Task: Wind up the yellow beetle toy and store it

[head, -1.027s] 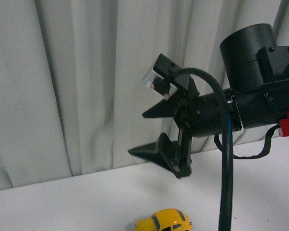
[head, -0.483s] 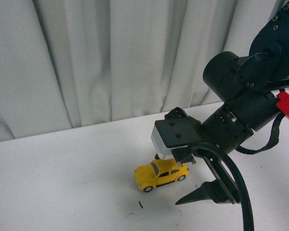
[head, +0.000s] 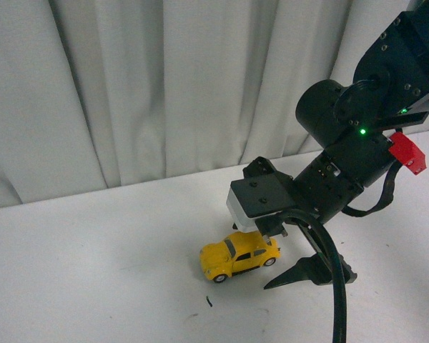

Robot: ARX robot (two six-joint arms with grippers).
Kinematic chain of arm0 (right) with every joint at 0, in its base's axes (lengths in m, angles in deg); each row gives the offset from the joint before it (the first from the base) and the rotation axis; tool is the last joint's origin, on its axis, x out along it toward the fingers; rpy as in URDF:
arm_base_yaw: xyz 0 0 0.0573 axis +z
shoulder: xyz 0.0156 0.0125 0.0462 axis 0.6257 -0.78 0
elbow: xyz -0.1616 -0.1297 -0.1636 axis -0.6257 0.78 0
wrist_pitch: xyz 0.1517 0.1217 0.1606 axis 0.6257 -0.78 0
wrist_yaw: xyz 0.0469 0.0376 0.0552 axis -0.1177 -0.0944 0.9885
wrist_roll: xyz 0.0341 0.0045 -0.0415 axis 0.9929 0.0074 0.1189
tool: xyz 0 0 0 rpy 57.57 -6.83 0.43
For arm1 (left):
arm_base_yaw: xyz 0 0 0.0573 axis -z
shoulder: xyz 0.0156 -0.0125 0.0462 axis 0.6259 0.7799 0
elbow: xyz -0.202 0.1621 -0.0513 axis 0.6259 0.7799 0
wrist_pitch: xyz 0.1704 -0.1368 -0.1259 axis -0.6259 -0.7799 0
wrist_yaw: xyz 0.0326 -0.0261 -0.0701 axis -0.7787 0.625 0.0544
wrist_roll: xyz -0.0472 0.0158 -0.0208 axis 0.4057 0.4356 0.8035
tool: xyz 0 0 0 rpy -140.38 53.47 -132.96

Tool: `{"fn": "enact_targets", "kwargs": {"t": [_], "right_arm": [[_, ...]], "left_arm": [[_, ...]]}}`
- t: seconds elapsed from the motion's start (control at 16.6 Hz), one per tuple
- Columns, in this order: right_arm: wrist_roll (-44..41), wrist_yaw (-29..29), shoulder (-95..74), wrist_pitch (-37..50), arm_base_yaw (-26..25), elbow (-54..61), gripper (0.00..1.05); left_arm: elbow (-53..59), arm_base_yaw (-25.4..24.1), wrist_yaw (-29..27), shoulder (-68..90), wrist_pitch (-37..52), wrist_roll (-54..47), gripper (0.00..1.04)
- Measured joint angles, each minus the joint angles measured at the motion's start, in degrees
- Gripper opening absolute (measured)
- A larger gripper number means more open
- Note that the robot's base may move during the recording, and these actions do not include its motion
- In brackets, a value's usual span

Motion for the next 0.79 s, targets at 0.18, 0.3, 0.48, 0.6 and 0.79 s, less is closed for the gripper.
{"fn": "enact_targets", "kwargs": {"t": [0.18, 0.3, 0.48, 0.6, 0.79], "right_arm": [[-1.07, -0.79, -2.16, 0.92, 0.07, -1.27, 0.98], [-1.77, -0.90, -3.65, 0.48, 0.11, -2.47, 0.98], [-2.19, -0.61, -5.20, 0.00, 1.25, -5.27, 0.98], [-2.23, -0.37, -5.86, -0.72, 2.32, -6.21, 0.98], [-2.01, -0.74, -6.40, -1.95, 2.75, -6.88, 0.98]], "left_arm": [[0.00, 0.00, 0.02, 0.00, 0.00, 0.00, 0.98], [0.00, 0.00, 0.02, 0.00, 0.02, 0.00, 0.98], [0.00, 0.00, 0.02, 0.00, 0.00, 0.00, 0.98], [0.00, 0.00, 0.02, 0.00, 0.00, 0.00, 0.98], [0.00, 0.00, 0.00, 0.00, 0.00, 0.00, 0.98]]}}
